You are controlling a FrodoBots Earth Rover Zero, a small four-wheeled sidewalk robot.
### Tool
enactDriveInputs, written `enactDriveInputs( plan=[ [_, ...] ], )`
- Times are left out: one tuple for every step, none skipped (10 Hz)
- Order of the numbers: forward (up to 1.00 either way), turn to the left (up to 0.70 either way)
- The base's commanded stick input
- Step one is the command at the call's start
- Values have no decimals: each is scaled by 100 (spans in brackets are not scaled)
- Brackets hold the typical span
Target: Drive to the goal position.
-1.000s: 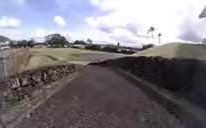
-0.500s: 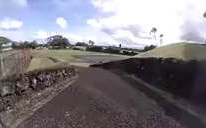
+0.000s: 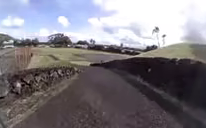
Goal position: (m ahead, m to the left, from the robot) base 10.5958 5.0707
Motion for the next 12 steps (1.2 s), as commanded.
enactDriveInputs(
  plan=[
    [85, 0],
    [85, 0],
    [85, 0],
    [85, 0],
    [85, 0],
    [85, 0],
    [85, 0],
    [85, 0],
    [85, 0],
    [85, 0],
    [85, 0],
    [85, 0]
  ],
)
